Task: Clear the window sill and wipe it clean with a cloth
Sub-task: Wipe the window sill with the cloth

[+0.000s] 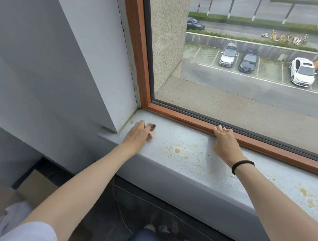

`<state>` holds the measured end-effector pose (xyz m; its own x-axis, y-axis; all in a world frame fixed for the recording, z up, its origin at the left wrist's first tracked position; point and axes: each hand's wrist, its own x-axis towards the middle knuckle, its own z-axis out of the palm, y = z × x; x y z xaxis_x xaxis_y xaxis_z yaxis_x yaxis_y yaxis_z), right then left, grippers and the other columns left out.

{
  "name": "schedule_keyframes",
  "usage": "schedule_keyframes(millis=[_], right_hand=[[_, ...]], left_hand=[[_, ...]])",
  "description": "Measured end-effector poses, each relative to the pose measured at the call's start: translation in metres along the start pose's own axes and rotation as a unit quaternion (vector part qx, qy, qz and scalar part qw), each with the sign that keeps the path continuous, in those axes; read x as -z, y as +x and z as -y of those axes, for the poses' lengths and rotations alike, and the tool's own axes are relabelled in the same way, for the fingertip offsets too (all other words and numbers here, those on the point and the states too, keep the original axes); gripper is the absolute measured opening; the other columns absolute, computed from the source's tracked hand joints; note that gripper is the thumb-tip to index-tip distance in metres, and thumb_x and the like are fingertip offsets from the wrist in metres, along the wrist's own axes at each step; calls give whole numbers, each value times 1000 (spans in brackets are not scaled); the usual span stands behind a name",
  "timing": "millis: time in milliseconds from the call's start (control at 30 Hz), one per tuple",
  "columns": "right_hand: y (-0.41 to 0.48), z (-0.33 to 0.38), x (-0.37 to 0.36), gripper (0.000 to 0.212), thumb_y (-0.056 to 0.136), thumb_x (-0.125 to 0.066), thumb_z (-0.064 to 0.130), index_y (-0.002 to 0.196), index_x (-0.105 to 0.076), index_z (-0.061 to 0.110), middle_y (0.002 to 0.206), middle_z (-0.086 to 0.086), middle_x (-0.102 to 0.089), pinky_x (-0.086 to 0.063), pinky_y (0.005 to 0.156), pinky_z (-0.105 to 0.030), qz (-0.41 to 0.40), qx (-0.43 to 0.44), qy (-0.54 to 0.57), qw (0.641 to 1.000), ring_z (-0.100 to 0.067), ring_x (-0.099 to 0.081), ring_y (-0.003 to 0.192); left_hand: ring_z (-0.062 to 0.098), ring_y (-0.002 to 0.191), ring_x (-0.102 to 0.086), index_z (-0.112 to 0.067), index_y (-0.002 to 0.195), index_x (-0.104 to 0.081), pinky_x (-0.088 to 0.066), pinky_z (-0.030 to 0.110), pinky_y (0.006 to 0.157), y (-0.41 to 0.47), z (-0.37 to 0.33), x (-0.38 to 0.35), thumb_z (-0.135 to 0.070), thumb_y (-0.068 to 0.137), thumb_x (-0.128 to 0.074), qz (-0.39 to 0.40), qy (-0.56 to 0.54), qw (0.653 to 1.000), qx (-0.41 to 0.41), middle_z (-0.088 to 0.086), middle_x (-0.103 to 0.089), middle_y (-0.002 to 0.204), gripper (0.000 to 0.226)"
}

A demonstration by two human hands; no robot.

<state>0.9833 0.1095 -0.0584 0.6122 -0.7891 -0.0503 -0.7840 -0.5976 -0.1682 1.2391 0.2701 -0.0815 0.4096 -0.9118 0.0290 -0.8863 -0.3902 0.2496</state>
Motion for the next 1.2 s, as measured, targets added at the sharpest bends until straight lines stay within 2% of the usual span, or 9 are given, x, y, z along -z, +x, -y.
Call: schedule_keyframes(millis=[100, 200, 300, 467, 633, 767, 867, 1067, 1200], right_hand=[[3, 3, -2, 40, 77, -42, -9, 115, -53, -1, 108, -17, -56, -36, 94, -34, 1, -4, 4, 1000, -39, -50, 105], [1, 4, -1, 47, 82, -43, -7, 129, -47, -2, 131, -22, -50, -31, 104, -36, -6, -3, -6, 1000, -41, -41, 124], [0, 3, 1, 44, 86, -41, -5, 129, -46, -2, 133, -21, -48, -30, 105, -36, -6, 7, -10, 1000, -41, -38, 127], [-2, 8, 4, 45, 88, -39, -5, 133, -42, -3, 143, -24, -39, -25, 109, -36, 5, 0, -10, 1000, -41, -31, 133], [1, 5, 6, 44, 88, -40, -5, 131, -44, -1, 143, -22, -40, -26, 110, -37, 5, 2, 3, 1000, -40, -32, 133], [1, 7, 5, 45, 86, -38, -9, 130, -45, -3, 140, -23, -42, -25, 108, -36, -1, 3, 8, 1000, -40, -34, 130], [0, 7, 3, 45, 84, -38, -9, 128, -46, -2, 138, -23, -44, -27, 106, -36, -6, 1, 14, 1000, -41, -35, 128], [-1, 5, 1, 54, 79, -38, -13, 130, -45, 0, 133, -21, -48, -29, 104, -34, -15, 2, 9, 1000, -38, -38, 124], [0, 2, 1, 50, 78, -39, -10, 126, -47, 1, 128, -19, -51, -29, 102, -33, -14, 8, 2, 1000, -37, -42, 119]], left_hand=[[23, 99, -46, -13, 114, -55, -33, 29, 76, 19, -1, 10, -9, 92, -43, -32, -50, 988, 140, 10, -46, 116, 26], [12, 82, -42, -16, 125, -51, -35, 23, 69, 9, -33, 5, 2, 89, -46, 35, -56, 997, 28, 1, -42, 103, 41], [16, 80, -40, -12, 131, -44, -38, 28, 66, -11, -25, 2, 1, 90, -43, 62, 8, 995, -72, 2, -34, 97, 43], [18, 92, -50, -23, 111, -56, -40, 28, 73, 25, 14, 16, -14, 95, -40, 30, -19, 996, 80, -4, -50, 113, 24], [12, 67, -44, -13, 128, -43, -35, 21, 52, -1, -25, 11, 5, 90, -39, 117, 11, 987, -112, -2, -37, 93, 43], [27, 92, -52, -16, 113, -52, -36, 31, 65, 21, 11, 24, -16, 95, -38, 44, -1, 996, 80, 7, -45, 103, 23], [31, 94, -53, -6, 119, -50, -41, 37, 74, 14, -17, 6, -15, 98, -30, -23, 17, 993, 116, 15, -46, 114, 30], [16, 69, -42, -12, 136, -42, -35, 25, 61, -18, -102, -29, -13, 99, -34, 27, -54, 996, -60, 8, -46, 100, 37], [16, 69, -49, -17, 138, -42, -40, 23, 60, -3, -58, -13, -2, 96, -35, 57, -67, 995, -48, 4, -41, 95, 45]])
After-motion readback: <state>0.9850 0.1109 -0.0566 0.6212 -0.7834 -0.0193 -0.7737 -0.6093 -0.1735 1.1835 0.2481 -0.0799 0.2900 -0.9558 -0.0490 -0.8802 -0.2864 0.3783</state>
